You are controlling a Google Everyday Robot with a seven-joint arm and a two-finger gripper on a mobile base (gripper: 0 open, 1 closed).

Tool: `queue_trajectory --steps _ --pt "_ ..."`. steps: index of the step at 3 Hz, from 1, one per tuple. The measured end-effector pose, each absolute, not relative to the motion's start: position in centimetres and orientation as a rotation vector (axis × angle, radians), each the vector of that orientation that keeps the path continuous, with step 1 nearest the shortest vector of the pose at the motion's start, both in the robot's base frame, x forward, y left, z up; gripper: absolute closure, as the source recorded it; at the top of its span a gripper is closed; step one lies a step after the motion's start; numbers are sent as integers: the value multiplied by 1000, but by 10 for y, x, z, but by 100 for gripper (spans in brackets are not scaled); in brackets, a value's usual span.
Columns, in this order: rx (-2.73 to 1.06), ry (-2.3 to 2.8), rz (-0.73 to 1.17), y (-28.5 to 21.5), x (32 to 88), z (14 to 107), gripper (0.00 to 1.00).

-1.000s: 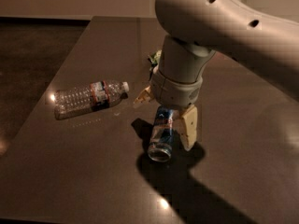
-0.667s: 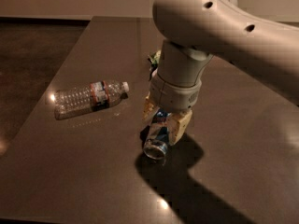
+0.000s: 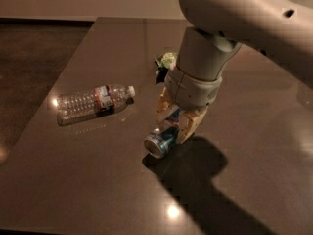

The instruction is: Pick redbull can

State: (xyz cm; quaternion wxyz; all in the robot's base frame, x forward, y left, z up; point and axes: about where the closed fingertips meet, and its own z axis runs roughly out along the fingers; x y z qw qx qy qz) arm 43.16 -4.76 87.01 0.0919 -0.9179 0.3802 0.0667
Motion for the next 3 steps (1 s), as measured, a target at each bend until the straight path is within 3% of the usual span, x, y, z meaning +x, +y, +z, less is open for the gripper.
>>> queue_trajectory --steps 3 --pt "-2515 1058 259 -45 427 959 100"
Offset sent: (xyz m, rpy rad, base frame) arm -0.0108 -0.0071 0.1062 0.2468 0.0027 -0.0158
